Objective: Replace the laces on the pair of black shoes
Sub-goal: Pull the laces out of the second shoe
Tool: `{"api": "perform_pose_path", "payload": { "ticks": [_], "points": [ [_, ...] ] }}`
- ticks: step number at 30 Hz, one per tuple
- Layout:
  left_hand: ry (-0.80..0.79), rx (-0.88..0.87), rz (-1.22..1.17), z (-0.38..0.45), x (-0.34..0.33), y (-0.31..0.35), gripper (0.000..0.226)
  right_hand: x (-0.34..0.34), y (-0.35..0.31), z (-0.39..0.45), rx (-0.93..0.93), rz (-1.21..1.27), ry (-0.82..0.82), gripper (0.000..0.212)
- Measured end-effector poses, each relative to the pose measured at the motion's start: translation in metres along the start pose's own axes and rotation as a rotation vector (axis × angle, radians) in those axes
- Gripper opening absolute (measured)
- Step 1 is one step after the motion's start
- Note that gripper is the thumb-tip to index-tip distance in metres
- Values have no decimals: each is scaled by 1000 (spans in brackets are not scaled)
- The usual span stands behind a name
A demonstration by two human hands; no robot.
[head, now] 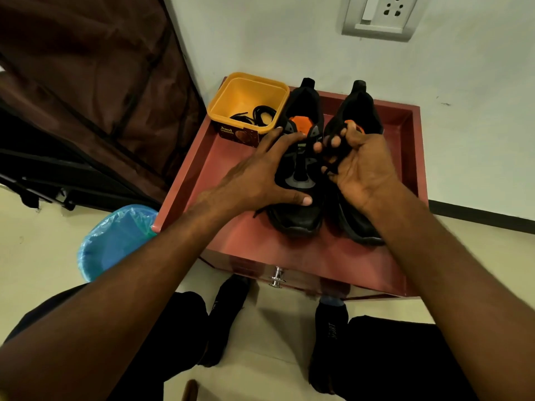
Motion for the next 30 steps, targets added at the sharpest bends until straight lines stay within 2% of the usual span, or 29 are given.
{"api": "perform_pose_path", "payload": {
  "ticks": [3, 4, 6, 8, 15, 20, 22, 23, 27, 28, 29, 30],
  "points": [
    [6, -1, 7, 0, -1, 0, 117, -1, -7, 4, 181, -466, -56, 17],
    [7, -2, 10, 0, -1, 0, 118, -8, -12, 3, 274, -665, -114, 20],
    [8, -6, 14, 0, -2, -1, 119, -25, -11, -2, 417, -1046, -273, 38],
    [7, -11, 14, 1, -3, -1, 119, -33, -2, -6, 453, -1274, -342, 47],
    [13, -3, 44, 2, -4, -1, 118, -15, -5, 1, 416, -1360, -201, 30],
    [15, 9, 57, 1, -2, -1, 117, -23, -9, 3, 466, -1494, -275, 16],
    [15, 4, 48, 0, -2, 0, 119, -25, -4, 4, 416, -1333, -353, 15],
    [13, 3, 37, 0, -2, 0, 121, -24, -1, 4, 347, -1134, -353, 16],
    [-1, 20, 28, 0, -1, -3, 124, -18, -10, 4, 29, 8, -178, 26],
    [-3, 19, 27, 0, -1, -3, 124, -13, -15, 8, 4, 154, -125, 25],
    [-5, 18, 24, 0, -1, -3, 123, -5, -18, 12, -2, 191, -61, 24],
    [-6, 15, 22, 0, -2, -2, 122, 5, -19, 12, 4, 113, 11, 21]
  ]
}}
Point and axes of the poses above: each hand's wrist, its own z-axis towards the middle knuckle, its own x-axis out of the back of the hand, y = z × x, the point moved 9 cm from there along z, towards the middle knuckle, and after that the axes turned 14 degrees about x, right-handed, at the moved point
